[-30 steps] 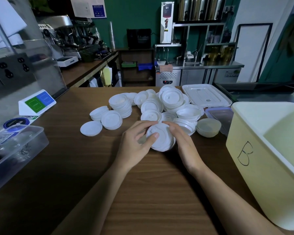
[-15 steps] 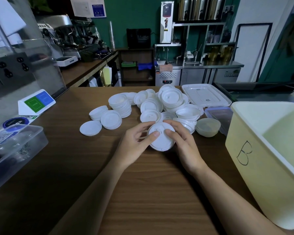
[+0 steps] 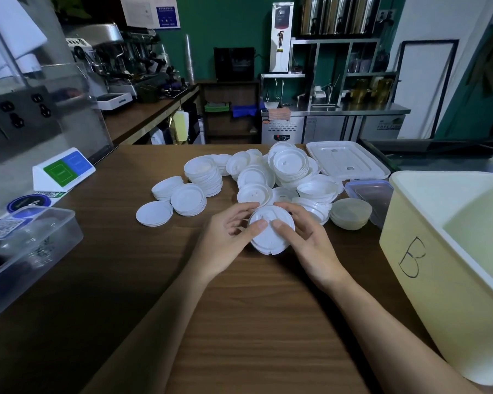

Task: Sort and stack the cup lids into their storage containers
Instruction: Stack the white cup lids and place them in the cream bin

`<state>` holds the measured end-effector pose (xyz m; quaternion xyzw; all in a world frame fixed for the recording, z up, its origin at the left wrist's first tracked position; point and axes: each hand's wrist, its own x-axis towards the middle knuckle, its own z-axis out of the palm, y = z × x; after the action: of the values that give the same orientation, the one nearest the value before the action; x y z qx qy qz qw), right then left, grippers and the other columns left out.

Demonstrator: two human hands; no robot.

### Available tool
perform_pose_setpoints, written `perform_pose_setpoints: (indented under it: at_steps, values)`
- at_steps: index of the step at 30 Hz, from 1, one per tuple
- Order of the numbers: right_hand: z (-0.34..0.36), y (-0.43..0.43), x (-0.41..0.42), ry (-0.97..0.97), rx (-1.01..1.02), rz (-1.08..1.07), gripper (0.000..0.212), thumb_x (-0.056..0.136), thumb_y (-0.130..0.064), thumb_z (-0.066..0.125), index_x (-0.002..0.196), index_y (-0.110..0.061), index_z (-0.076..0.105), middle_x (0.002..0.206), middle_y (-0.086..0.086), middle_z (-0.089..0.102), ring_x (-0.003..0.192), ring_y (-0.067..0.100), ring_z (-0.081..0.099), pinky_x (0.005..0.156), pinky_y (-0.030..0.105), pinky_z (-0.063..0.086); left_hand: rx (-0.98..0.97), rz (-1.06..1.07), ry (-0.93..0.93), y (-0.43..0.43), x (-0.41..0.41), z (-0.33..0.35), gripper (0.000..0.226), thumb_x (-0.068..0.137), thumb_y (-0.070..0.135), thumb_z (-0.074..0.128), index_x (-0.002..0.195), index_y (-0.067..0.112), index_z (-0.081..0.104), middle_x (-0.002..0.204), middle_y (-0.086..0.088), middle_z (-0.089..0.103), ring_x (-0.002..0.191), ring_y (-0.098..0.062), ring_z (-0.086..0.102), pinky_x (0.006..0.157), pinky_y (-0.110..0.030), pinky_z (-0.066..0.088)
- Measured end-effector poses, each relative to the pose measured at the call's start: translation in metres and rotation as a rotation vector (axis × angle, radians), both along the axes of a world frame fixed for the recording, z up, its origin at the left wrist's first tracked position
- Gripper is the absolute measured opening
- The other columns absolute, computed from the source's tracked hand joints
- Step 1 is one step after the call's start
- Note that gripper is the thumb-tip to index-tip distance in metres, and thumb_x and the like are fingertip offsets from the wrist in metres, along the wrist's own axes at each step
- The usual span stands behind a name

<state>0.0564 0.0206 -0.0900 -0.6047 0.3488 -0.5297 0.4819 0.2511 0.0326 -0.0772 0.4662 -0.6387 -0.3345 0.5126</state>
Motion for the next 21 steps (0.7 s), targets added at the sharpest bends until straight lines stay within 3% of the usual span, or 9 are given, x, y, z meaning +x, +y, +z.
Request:
perform_pose_setpoints:
  at_steps: [4,10,14,17,21]
  values:
    - [0.000,-0.001,0.000,0.004,-0.010,-0.027,0.030,0.100,-0.013,0.070,0.130,-0.015,0.069,0.127,0.001,0.073,0.119,0.011,0.068,0.098,0.020,0.051,-0.074,0.101,-0.253,0.000,0.012,0.003,0.042,0.086,0.050,0.077,0.124,0.031,0.073,0.116,0.023,0.073,0.112,0.008,0.064,0.095,-0.008,0.046]
    - [-0.002,-0.005,-0.002,-0.038,0.010,-0.096,0.031,0.099,-0.015,0.072,0.130,-0.018,0.069,0.127,0.000,0.073,0.119,0.012,0.068,0.097,0.018,0.051,-0.144,0.132,-0.598,-0.008,0.036,-0.009,0.016,0.078,0.029,0.088,0.092,0.028,0.079,0.094,0.018,0.070,0.095,-0.001,0.065,0.083,-0.019,0.049]
    - [-0.002,-0.006,-0.002,-0.039,0.023,-0.121,0.030,0.098,-0.017,0.074,0.128,-0.021,0.069,0.127,-0.005,0.073,0.119,0.009,0.067,0.097,0.017,0.050,-0.154,0.123,-0.659,-0.015,0.044,-0.015,0.016,0.082,0.013,0.081,0.095,0.022,0.083,0.096,0.018,0.073,0.093,-0.001,0.067,0.084,-0.030,0.056]
    - [-0.001,-0.005,-0.002,-0.030,0.035,-0.115,0.029,0.098,-0.018,0.074,0.126,-0.024,0.070,0.125,-0.008,0.073,0.117,0.005,0.068,0.095,0.014,0.050,-0.144,0.170,-0.686,-0.015,0.041,-0.016,0.013,0.083,0.012,0.078,0.090,0.023,0.080,0.092,0.017,0.072,0.089,-0.003,0.067,0.078,-0.030,0.055]
    - [-0.001,-0.006,-0.002,-0.007,0.034,-0.112,0.029,0.098,-0.019,0.074,0.126,-0.025,0.070,0.126,-0.006,0.073,0.117,0.004,0.067,0.094,0.013,0.049,-0.137,0.206,-0.677,-0.015,0.039,-0.015,0.018,0.081,0.007,0.080,0.083,0.023,0.073,0.083,0.015,0.068,0.082,-0.002,0.064,0.069,-0.013,0.043]
